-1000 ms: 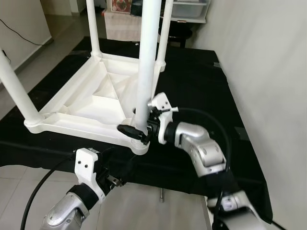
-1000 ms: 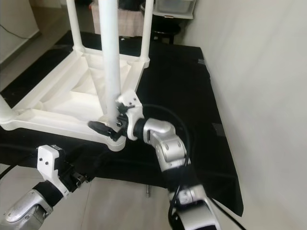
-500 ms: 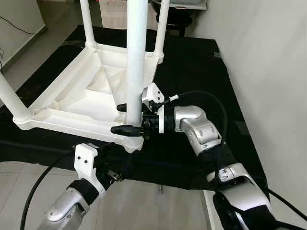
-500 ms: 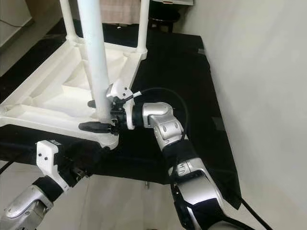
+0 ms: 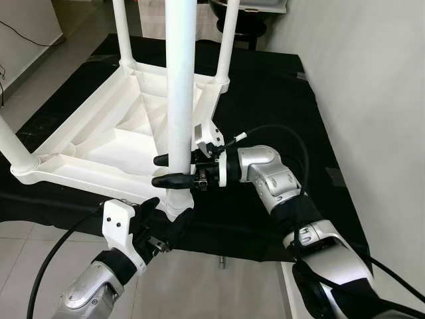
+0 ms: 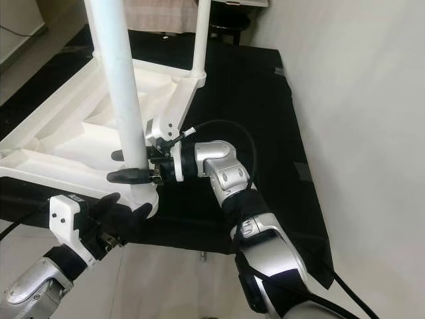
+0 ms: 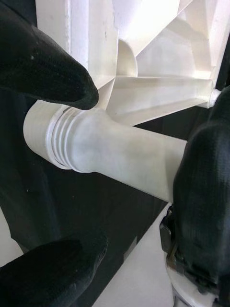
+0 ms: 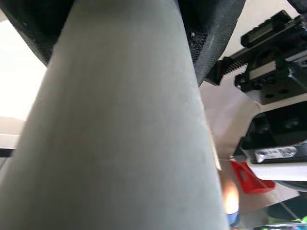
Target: Building children table
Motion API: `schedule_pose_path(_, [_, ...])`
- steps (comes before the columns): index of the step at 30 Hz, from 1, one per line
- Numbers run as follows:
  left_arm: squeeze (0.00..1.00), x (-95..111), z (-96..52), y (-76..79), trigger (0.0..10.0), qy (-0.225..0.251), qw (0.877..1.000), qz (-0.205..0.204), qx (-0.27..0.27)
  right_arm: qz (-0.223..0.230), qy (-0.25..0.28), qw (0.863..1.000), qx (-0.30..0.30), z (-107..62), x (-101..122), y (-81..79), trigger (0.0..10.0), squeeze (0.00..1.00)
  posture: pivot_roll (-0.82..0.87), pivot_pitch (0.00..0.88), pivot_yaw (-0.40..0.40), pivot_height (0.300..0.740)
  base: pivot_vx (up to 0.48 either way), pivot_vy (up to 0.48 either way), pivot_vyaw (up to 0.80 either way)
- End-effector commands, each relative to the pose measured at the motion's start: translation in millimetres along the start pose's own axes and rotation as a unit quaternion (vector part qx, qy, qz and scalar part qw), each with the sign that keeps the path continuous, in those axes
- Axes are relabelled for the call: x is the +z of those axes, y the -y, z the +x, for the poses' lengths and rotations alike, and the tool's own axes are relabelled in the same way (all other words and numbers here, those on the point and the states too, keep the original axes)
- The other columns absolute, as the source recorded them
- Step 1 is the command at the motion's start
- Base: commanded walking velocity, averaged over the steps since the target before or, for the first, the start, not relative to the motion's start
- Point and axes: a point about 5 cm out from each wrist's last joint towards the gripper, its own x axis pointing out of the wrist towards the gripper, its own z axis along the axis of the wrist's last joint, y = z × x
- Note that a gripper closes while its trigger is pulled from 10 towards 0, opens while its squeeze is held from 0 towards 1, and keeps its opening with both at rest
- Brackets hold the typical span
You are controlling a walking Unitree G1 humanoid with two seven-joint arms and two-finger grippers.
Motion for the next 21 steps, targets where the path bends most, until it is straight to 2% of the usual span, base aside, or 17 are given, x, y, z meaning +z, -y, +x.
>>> schedule_pose_path(1, [0.00, -2, -1.5, 0.6, 10.0, -0.007, 1.000, -0.001, 0.000, 0.039, -0.052, 0.985, -0.158, -18.1, -27, 4.4, 0.0, 0.00, 0.03, 0.150, -0.115, 0.740, 0.000, 0.000, 0.00])
schedule_pose_path(2, [0.00, -2, -1.5, 0.6, 10.0, -0.007, 1.000, -0.001, 0.000, 0.039, -0.052, 0.985, -0.158, -18.1, -27, 4.4, 0.0, 0.00, 0.03, 0.150, -0.115, 0.740, 0.000, 0.000, 0.00])
schedule_pose_path(3, [0.00, -2, -1.6, -0.1, 10.0, -0.007, 1.000, -0.001, 0.000, 0.049, -0.073, 0.970, -0.224, -24.3, -36, 5.0, 0.0, 0.00, 0.03, 0.148, -0.114, 0.740, 0.000, 0.000, 0.00])
schedule_pose_path(4, [0.00, -2, -1.6, -0.1, 10.0, -0.007, 1.000, -0.001, 0.000, 0.049, -0.073, 0.970, -0.224, -24.3, -36, 5.0, 0.0, 0.00, 0.03, 0.148, -0.114, 0.740, 0.000, 0.000, 0.00])
schedule_pose_path(5, [0.00, -3, -1.8, -1.1, 10.0, -0.008, 1.000, -0.002, -0.001, 0.095, -0.094, 0.929, -0.344, -33.1, -55, -8.2, 0.0, 0.00, 0.01, 0.138, -0.110, 0.740, 0.000, 0.000, 0.00])
schedule_pose_path(6, [0.00, -3, -1.8, -1.1, 10.0, -0.008, 1.000, -0.002, -0.001, 0.095, -0.094, 0.929, -0.344, -33.1, -55, -8.2, 0.0, 0.00, 0.01, 0.138, -0.110, 0.740, 0.000, 0.000, 0.00])
schedule_pose_path(7, [0.00, -3, -0.9, -2.8, 10.0, -0.009, 1.000, -0.002, -0.002, 0.131, -0.105, 0.882, -0.440, -44.2, -67, -19.5, 0.0, 0.00, 0.02, 0.134, -0.096, 0.740, 0.000, 0.000, 0.00])
schedule_pose_path(8, [0.00, -3, -0.9, -2.8, 10.0, -0.009, 1.000, -0.002, -0.002, 0.131, -0.105, 0.882, -0.440, -44.2, -67, -19.5, 0.0, 0.00, 0.02, 0.134, -0.096, 0.740, 0.000, 0.000, 0.00])
schedule_pose_path(9, [0.00, -4, -0.3, -4.2, 10.0, -0.011, 1.000, -0.002, -0.003, 0.130, -0.112, 0.850, -0.497, -53.6, -69, -23.7, 0.0, 0.00, 0.00, 0.112, -0.090, 0.740, 0.000, 0.000, 0.00])
schedule_pose_path(10, [0.00, -4, -0.3, -4.2, 10.0, -0.011, 1.000, -0.002, -0.003, 0.130, -0.112, 0.850, -0.497, -53.6, -69, -23.7, 0.0, 0.00, 0.00, 0.112, -0.090, 0.740, 0.000, 0.000, 0.00])
schedule_pose_path(11, [0.00, -5, 0.6, -5.0, 10.0, -0.012, 1.000, -0.002, -0.005, 0.126, -0.117, 0.832, -0.527, -59.8, -69, -22.8, 0.0, 0.00, 0.00, 0.104, -0.089, 0.740, 0.000, 0.000, 0.00])
schedule_pose_path(13, [0.00, -6, 1.7, -4.9, 10.0, -0.013, 1.000, -0.003, -0.006, 0.111, -0.118, 0.833, -0.528, -60.6, -68, -18.6, 0.0, 0.00, 0.00, 0.103, -0.095, 0.740, 0.000, 0.000, 0.00])
schedule_pose_path(15, [0.00, -7, 1.9, -4.3, 10.0, -0.012, 1.000, -0.001, -0.005, 0.092, -0.127, 0.842, -0.517, -53.9, -65, -17.1, 0.0, 0.00, 0.02, 0.100, -0.116, 0.740, 0.000, 0.000, 0.00])
schedule_pose_path(17, [0.00, -7, 1.9, -4.3, 10.0, -0.012, 1.000, -0.001, -0.005, 0.092, -0.127, 0.842, -0.517, -53.9, -65, -17.1, 0.0, 0.00, 0.02, 0.100, -0.116, 0.740, 0.000, 0.000, 0.00])
schedule_pose_path(20, [0.00, -7, 0.3, -4.1, 10.0, -0.007, 1.000, 0.002, 0.004, 0.092, -0.132, 0.851, -0.500, -44.2, -62, -20.1, 0.0, 0.00, 0.03, 0.100, -0.117, 0.740, 0.000, 0.000, 0.00])
schedule_pose_path(21, [0.00, -7, -0.1, -3.9, 10.0, -0.006, 1.000, 0.002, 0.006, 0.094, -0.135, 0.859, -0.485, -39.7, -61, -20.2, 10.0, 0.00, 0.03, 0.099, -0.116, 0.740, 0.000, 0.000, 0.00])
